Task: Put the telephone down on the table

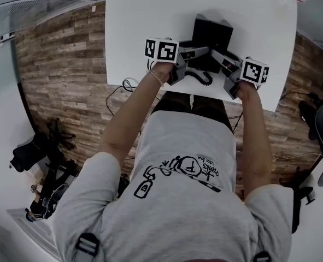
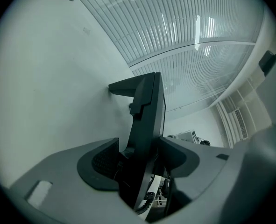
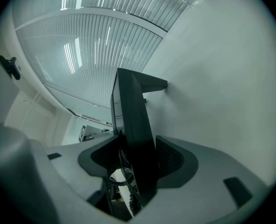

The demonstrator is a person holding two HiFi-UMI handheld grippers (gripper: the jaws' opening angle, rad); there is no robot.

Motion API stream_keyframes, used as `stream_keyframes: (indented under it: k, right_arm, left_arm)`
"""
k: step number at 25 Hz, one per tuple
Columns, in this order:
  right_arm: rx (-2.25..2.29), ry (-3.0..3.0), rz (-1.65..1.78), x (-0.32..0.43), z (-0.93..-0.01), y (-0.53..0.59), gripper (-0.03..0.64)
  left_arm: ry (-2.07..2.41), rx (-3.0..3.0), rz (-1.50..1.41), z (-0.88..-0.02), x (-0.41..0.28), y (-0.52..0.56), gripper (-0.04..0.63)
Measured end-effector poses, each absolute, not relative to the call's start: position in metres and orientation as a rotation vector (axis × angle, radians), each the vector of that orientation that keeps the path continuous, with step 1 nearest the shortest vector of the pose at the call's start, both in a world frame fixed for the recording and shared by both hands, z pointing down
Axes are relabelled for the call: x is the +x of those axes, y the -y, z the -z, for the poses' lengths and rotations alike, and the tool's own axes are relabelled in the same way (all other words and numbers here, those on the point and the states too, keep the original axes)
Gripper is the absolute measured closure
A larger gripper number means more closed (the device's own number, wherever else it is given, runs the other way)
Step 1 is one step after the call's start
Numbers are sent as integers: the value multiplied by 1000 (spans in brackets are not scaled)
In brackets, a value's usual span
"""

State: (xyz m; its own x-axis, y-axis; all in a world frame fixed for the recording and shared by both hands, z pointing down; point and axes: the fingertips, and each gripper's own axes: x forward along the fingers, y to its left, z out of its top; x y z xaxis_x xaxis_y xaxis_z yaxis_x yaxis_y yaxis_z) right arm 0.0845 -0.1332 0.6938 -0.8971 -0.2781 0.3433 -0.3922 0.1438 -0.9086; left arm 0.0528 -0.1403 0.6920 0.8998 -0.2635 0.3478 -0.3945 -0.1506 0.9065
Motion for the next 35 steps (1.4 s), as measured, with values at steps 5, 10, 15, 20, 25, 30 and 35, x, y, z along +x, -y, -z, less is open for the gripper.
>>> stream_keyframes:
  k: [5, 10, 15, 20, 25, 30, 35]
  right_arm:
    - [706, 2272, -1836, 90, -696, 132, 396]
    - [740, 2256, -1796, 88, -694, 133, 396]
    - [884, 2257, -1743, 104, -690, 142, 396]
    - [988, 2282, -1597, 119, -671, 148, 396]
    - [1034, 2318, -1377, 128, -643, 149, 405]
    - [1068, 2376, -1136, 131, -599, 153, 439]
    - [1099, 2424, -924, 129, -555, 151, 468]
  left_arm:
    - [572, 1748, -164, -695, 54, 140, 325]
    - [624, 1778, -200, -692, 45, 142, 322]
    - [714, 1820, -203, -688, 34, 144, 322]
    - [772, 1885, -205, -666, 24, 143, 322]
    - [861, 1961, -235, -637, 13, 148, 322]
    - [943, 2057, -253, -597, 3, 153, 340]
    - [1014, 2143, -242, -554, -2, 151, 370]
